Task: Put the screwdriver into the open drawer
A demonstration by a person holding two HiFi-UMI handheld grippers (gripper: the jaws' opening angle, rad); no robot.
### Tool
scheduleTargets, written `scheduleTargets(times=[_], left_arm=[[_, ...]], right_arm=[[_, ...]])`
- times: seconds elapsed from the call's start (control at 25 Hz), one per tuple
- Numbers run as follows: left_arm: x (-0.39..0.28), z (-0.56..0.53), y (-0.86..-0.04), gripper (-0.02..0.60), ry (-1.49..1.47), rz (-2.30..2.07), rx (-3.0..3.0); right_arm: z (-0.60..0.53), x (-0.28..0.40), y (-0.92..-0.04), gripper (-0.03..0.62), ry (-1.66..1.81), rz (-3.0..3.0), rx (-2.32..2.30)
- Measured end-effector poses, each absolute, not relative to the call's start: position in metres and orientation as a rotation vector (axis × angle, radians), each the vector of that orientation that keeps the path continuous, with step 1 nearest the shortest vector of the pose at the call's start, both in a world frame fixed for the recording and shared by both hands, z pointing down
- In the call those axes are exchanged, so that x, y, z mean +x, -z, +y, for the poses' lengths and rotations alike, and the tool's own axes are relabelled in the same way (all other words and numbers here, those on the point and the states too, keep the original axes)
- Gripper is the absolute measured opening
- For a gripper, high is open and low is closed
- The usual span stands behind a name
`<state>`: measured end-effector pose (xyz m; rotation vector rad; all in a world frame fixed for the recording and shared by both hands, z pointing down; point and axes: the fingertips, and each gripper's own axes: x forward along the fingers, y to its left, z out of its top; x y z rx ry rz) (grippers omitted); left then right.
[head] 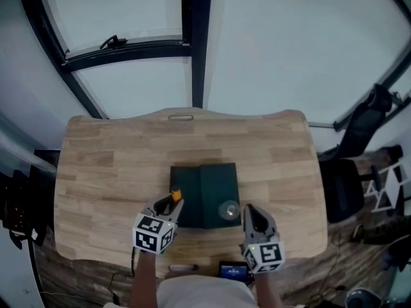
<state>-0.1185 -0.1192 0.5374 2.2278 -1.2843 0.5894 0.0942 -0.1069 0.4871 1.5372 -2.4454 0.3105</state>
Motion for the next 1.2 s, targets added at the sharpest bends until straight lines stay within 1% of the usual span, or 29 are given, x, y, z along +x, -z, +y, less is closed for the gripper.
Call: scheduleTargets(times=[1.2], left_arm=[[-0.110,-0.105,-0.618,0.104,-0.870,-1.077,2.134]], right_arm=[[-0.131,0.088,-0.513,-0.003,-0.414,-2.419,1.553]])
